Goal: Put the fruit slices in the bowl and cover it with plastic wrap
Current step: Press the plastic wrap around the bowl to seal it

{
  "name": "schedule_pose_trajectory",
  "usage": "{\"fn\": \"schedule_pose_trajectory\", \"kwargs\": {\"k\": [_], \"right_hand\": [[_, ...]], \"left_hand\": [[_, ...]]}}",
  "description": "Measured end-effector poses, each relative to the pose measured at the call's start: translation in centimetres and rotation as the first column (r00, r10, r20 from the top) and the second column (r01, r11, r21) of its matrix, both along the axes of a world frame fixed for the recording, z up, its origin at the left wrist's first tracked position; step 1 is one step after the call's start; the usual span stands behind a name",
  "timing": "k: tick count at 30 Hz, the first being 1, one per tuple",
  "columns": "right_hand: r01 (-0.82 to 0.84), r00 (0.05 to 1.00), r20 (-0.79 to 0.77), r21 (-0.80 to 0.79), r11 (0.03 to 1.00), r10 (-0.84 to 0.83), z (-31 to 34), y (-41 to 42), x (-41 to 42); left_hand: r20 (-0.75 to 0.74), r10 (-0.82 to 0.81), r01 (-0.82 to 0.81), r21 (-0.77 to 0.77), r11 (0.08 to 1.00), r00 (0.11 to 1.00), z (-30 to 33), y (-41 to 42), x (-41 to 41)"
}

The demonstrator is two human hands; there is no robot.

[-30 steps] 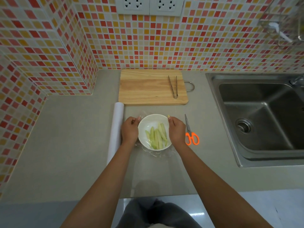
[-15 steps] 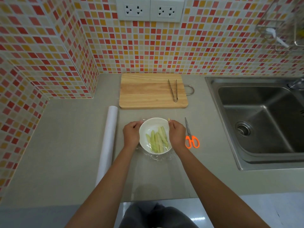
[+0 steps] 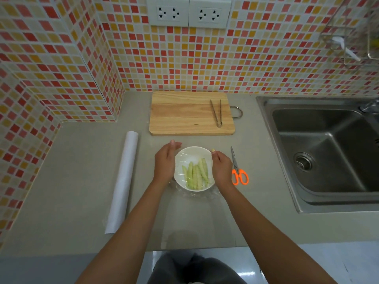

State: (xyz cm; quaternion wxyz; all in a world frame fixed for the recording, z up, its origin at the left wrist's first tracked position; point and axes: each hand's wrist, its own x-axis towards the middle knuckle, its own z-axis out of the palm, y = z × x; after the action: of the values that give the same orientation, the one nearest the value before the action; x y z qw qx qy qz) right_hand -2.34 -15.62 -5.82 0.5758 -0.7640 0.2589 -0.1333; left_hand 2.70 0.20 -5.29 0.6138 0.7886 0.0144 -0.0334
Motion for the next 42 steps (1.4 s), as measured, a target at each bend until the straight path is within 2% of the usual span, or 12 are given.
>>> {"fn": "schedule_pose_trajectory", "kwargs": {"k": [3,6,9,12,14,18,22,29,32,34,38,42], "right_hand": [[-0.017,1.0,0.026,0.046,0.999,0.016,0.0,0.1,0.0],[-0.01,1.0,0.0,0.119,0.993,0.01,0.0,0.1,0.1],[0.014,1.0,-0.028,0.213,0.977,-0.009,0.1,0.3,0.0],[0.037,0.999,-0.042,0.313,0.949,-0.025,0.5,0.1,-0.6],[0.052,0.998,-0.046,0.287,0.957,-0.04,0.8,-0.3,-0.8],[0.035,0.999,0.025,0.229,0.973,-0.042,2.0,-1.1,-0.2],[-0.154,0.988,0.026,0.25,0.956,0.152,2.9,-0.8,1.6],[-0.214,0.974,-0.023,0.259,0.942,0.227,1.5,-0.8,0.3],[-0.148,0.987,-0.015,0.294,0.944,0.159,1.2,-0.6,-0.4],[-0.071,0.996,-0.024,0.294,0.953,0.081,1.4,-0.7,-0.2],[0.027,0.999,-0.034,0.405,0.914,-0.015,2.0,-0.9,0.3],[-0.043,0.993,-0.08,0.447,0.893,0.088,1.7,-0.2,0.0]], "left_hand": [[-0.225,-0.183,0.149,-0.162,0.975,0.957,0.1,-0.6,0.1],[-0.348,-0.242,0.169,-0.227,0.959,0.906,0.0,-1.0,0.2],[-0.345,-0.299,0.238,-0.208,0.949,0.89,0.0,-0.8,0.6],[-0.321,-0.333,0.327,-0.076,0.942,0.886,0.3,-0.5,1.4],[-0.264,-0.239,0.251,0.011,0.968,0.934,0.5,-0.2,1.9],[-0.116,0.043,-0.042,0.016,0.999,0.992,1.1,0.7,0.8],[-0.037,0.041,-0.038,0.075,0.996,0.998,1.3,-0.1,-1.6],[-0.14,-0.209,0.213,0.017,0.977,0.968,1.1,-1.2,-0.5],[-0.162,-0.301,0.309,0.027,0.951,0.94,1.4,-1.1,0.3],[-0.135,-0.252,0.255,0.004,0.967,0.958,1.6,-0.9,0.5],[-0.094,0.033,-0.041,-0.088,0.995,0.995,1.9,-0.2,-0.5],[-0.204,-0.033,-0.006,-0.185,0.983,0.978,0.9,-1.2,-2.0]]}}
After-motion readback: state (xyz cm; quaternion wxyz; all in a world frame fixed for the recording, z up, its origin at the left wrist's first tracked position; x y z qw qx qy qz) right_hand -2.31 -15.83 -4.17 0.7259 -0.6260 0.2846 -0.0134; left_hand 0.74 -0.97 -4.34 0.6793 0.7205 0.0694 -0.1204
